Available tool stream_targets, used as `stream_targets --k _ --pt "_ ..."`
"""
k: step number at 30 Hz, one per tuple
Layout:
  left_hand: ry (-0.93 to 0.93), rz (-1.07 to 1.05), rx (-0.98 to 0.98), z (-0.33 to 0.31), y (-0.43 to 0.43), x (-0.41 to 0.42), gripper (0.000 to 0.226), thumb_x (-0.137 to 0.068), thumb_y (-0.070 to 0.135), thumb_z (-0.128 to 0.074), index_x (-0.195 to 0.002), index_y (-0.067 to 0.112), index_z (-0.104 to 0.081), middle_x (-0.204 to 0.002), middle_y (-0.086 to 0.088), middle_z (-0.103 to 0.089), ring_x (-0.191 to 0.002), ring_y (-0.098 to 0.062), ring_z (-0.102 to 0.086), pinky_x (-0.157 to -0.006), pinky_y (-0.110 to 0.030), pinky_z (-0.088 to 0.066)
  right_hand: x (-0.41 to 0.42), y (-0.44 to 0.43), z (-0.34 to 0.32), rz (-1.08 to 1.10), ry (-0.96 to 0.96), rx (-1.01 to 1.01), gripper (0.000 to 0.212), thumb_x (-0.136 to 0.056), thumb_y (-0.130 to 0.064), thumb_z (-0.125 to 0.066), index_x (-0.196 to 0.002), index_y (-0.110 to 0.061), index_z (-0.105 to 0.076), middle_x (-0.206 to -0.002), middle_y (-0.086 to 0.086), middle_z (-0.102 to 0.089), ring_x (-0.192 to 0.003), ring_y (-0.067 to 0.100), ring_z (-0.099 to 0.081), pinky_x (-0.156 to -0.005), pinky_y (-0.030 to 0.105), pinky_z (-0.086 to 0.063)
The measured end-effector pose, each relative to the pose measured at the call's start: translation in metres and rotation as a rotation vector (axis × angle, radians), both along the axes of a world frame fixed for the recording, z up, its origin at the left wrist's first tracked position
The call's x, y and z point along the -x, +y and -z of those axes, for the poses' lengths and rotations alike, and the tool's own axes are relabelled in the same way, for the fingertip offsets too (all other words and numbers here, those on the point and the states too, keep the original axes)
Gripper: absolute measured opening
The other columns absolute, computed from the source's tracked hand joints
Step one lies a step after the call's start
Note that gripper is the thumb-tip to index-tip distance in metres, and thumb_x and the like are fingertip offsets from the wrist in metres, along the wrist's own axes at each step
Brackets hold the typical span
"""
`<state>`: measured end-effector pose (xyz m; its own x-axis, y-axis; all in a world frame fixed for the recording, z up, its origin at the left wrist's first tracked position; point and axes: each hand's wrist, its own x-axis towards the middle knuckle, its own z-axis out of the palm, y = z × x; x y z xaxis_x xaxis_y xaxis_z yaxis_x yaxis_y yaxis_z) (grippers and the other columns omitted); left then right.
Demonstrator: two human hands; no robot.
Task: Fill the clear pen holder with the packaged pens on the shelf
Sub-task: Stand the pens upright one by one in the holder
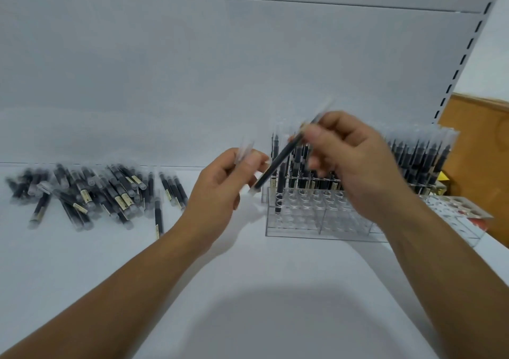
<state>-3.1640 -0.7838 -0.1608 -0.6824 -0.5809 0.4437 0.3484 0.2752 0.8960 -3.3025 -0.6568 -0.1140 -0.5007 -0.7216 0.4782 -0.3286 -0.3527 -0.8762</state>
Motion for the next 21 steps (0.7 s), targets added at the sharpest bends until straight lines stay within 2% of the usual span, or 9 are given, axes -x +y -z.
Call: stream_targets --k 2,5,8,10,13,15,18,21 --pt "0.033 -0.001 -0.083 0.000 -0.006 -0.001 0.028 -0.092 0.040 -0.045 -0.094 0.023 -0.066 -0.084 0.002 -0.068 -0.068 -0.012 -0.051 -0.050 -0.020 -0.031 0.008 0.003 -0.004 0.135 -0.025 0.093 0.002 -0.087 -0.020 -0.065 -0.088 -0.020 -0.064 -0.076 -0.006 -0.069 -0.054 0.008 -0.055 -0.050 0.019 -0.046" --pt "0.081 0.025 -0.136 0.000 -0.009 0.001 0.028 -0.093 0.038 -0.042 -0.095 0.021 -0.065 -0.081 0.002 -0.066 -0.064 -0.011 -0.049 -0.050 -0.021 -0.032 0.014 0.004 -0.003 0.325 0.131 0.086 0.008 -0.093 -0.017 -0.065 -0.087 -0.023 -0.064 -0.072 -0.008 -0.064 -0.052 0.007 -0.052 -0.051 0.020 -0.046" --pt "0.100 0.065 -0.139 0.000 -0.007 0.002 0.027 -0.094 0.036 -0.042 -0.096 0.020 -0.064 -0.076 0.000 -0.062 -0.059 -0.011 -0.046 -0.050 -0.019 -0.033 0.014 0.003 0.000 0.367 0.194 0.040 0.005 -0.092 -0.021 -0.066 -0.088 -0.023 -0.064 -0.074 -0.007 -0.062 -0.055 0.011 -0.051 -0.053 0.020 -0.048" --pt "0.104 0.085 -0.142 0.000 -0.007 0.002 0.027 -0.095 0.036 -0.043 -0.097 0.020 -0.065 -0.074 0.000 -0.060 -0.058 -0.012 -0.044 -0.051 -0.019 -0.033 0.015 0.003 0.001 0.392 0.248 0.008 0.005 -0.092 -0.023 -0.067 -0.088 -0.025 -0.063 -0.078 -0.007 -0.064 -0.059 0.016 -0.052 -0.056 0.026 -0.049" --pt "0.098 0.093 -0.120 0.001 -0.006 0.001 0.026 -0.096 0.035 -0.043 -0.101 0.021 -0.064 -0.075 0.000 -0.058 -0.059 -0.012 -0.044 -0.053 -0.019 -0.034 0.013 0.000 0.005 0.389 0.312 -0.033 0.005 -0.091 -0.025 -0.067 -0.088 -0.026 -0.064 -0.080 -0.004 -0.066 -0.062 0.032 -0.052 -0.058 0.034 -0.050" --pt "0.091 0.087 -0.102 0.000 -0.005 0.000 0.025 -0.097 0.036 -0.046 -0.105 0.022 -0.064 -0.075 0.000 -0.057 -0.059 -0.012 -0.043 -0.052 -0.019 -0.034 0.013 -0.002 0.006 0.392 0.329 -0.039 0.004 -0.091 -0.025 -0.067 -0.089 -0.026 -0.064 -0.081 -0.003 -0.067 -0.065 0.035 -0.053 -0.058 0.034 -0.050" --pt "0.060 0.062 -0.082 -0.002 -0.001 0.000 0.028 -0.093 0.041 -0.049 -0.111 0.027 -0.065 -0.074 0.001 -0.056 -0.054 -0.010 -0.042 -0.049 -0.017 -0.032 0.015 -0.002 0.007 0.409 0.347 -0.036 0.007 -0.090 -0.026 -0.069 -0.086 -0.029 -0.063 -0.079 -0.004 -0.066 -0.060 0.025 -0.050 -0.057 0.028 -0.049" --pt "0.045 0.052 -0.076 -0.003 0.001 0.000 0.030 -0.088 0.036 -0.051 -0.110 0.021 -0.064 -0.068 0.004 -0.056 -0.051 -0.008 -0.041 -0.047 -0.012 -0.034 0.017 -0.003 0.009 0.406 0.370 -0.077 0.010 -0.089 -0.027 -0.070 -0.084 -0.031 -0.062 -0.075 -0.009 -0.064 -0.057 0.011 -0.048 -0.055 0.019 -0.046"
